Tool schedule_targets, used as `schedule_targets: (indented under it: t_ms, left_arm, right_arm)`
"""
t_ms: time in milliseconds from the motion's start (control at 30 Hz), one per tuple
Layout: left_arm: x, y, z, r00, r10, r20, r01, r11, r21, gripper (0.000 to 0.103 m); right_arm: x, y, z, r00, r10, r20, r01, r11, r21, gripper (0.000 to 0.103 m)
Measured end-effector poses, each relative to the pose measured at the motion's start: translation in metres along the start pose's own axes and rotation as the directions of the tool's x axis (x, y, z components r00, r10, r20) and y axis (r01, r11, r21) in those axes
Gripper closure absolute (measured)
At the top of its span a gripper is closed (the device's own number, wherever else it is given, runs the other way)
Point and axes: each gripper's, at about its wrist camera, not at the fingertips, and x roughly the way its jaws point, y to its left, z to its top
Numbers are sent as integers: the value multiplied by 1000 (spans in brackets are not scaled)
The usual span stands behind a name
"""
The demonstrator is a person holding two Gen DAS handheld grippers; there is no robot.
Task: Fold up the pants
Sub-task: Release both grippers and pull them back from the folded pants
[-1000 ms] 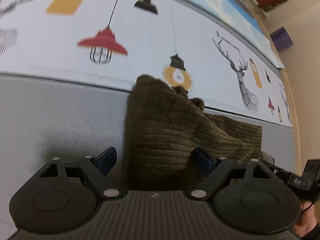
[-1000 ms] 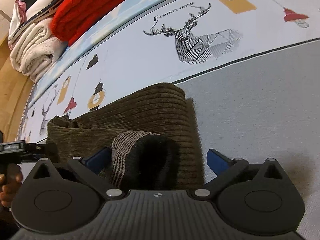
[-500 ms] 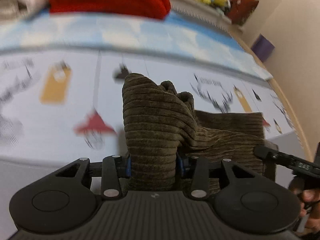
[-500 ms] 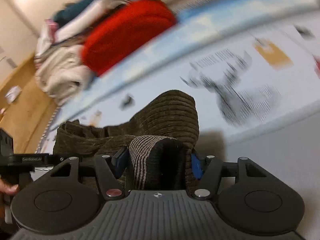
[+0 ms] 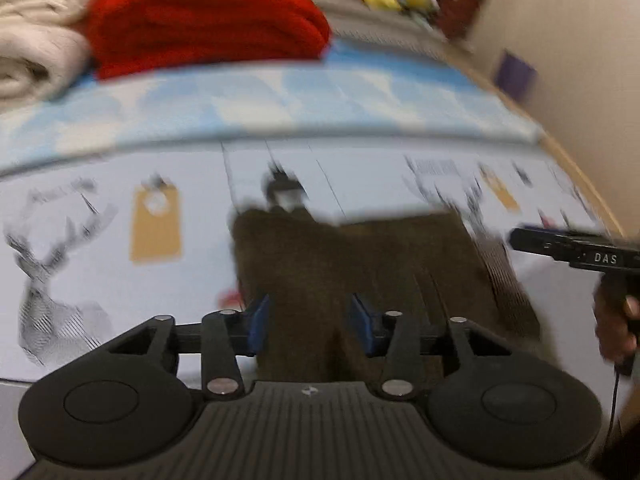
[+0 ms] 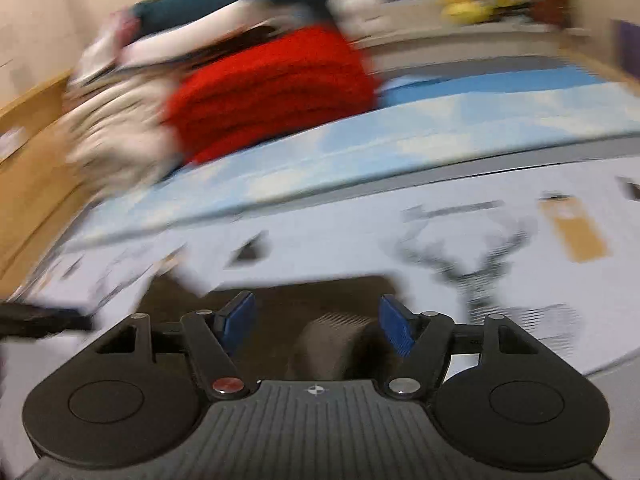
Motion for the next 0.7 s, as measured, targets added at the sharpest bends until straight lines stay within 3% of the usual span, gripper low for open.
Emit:
schedule_targets:
  t_ms: [33, 67, 100, 133, 200, 267, 300, 367, 433, 467, 500, 533, 567, 633, 700]
  left_arm:
    - [13, 0, -11, 997, 8, -71, -7, 1000, 10, 58]
    - [28, 0, -22, 988, 50, -148, -46, 998, 35, 57]
    - [39, -2, -32, 979, 93, -182, -81, 994, 70, 52]
    - [39, -3, -37, 980, 103, -168, -89, 992, 85, 51]
    - [25, -9, -33, 982, 127, -140, -117, 990, 78, 52]
    - [3, -19, -30, 990, 124, -67, -116, 987, 109, 53]
    - [-6, -26, -31, 995, 87, -42, -81, 988, 134, 53]
    - [-7, -36, -41, 997, 17, -73, -3, 982, 188, 53]
    - [16, -46, -66, 979, 26, -200, 31, 961, 275, 47]
    - [26, -55, -82, 974, 81, -213, 1, 934, 358, 41]
    - [27, -62, -92, 975, 128, -182, -39, 904, 426, 33]
    - [24, -68, -93, 976, 156, -154, -72, 892, 446, 31]
    - [20, -70, -91, 974, 175, -143, -100, 901, 422, 29]
    - [3, -69, -84, 974, 200, -104, -160, 938, 307, 26]
    - [-19, -69, -79, 977, 204, -62, -187, 960, 207, 22]
  right_arm:
    - [3, 2, -4, 998, 15, -57, -18, 999, -41, 32]
    - [12, 6, -13, 991, -24, -132, 11, 995, -100, 32]
    - [27, 7, -25, 967, -132, -216, 95, 980, -174, 32]
    - [35, 3, -35, 948, -184, -260, 133, 970, -203, 24]
    - [30, -8, -34, 951, -154, -267, 134, 987, -93, 25]
    - [15, -5, -25, 961, -147, -233, 137, 989, -59, 37]
    - [2, 2, -21, 973, -141, -184, 126, 988, -89, 37]
    - [-10, 11, -22, 982, -88, -168, 64, 988, -143, 37]
    - [-1, 12, -36, 955, -80, -286, 25, 981, -192, 35]
    - [10, 11, -50, 919, -140, -369, 48, 968, -248, 27]
    - [14, 10, -60, 907, -175, -382, 66, 957, -281, 19]
    - [14, 12, -63, 909, -202, -365, 93, 951, -296, 15]
    - [10, 13, -61, 912, -209, -353, 103, 949, -297, 18]
    - [-7, 24, -52, 931, -226, -287, 136, 944, -302, 22]
    - [-39, 39, -41, 962, -229, -148, 179, 940, -291, 21]
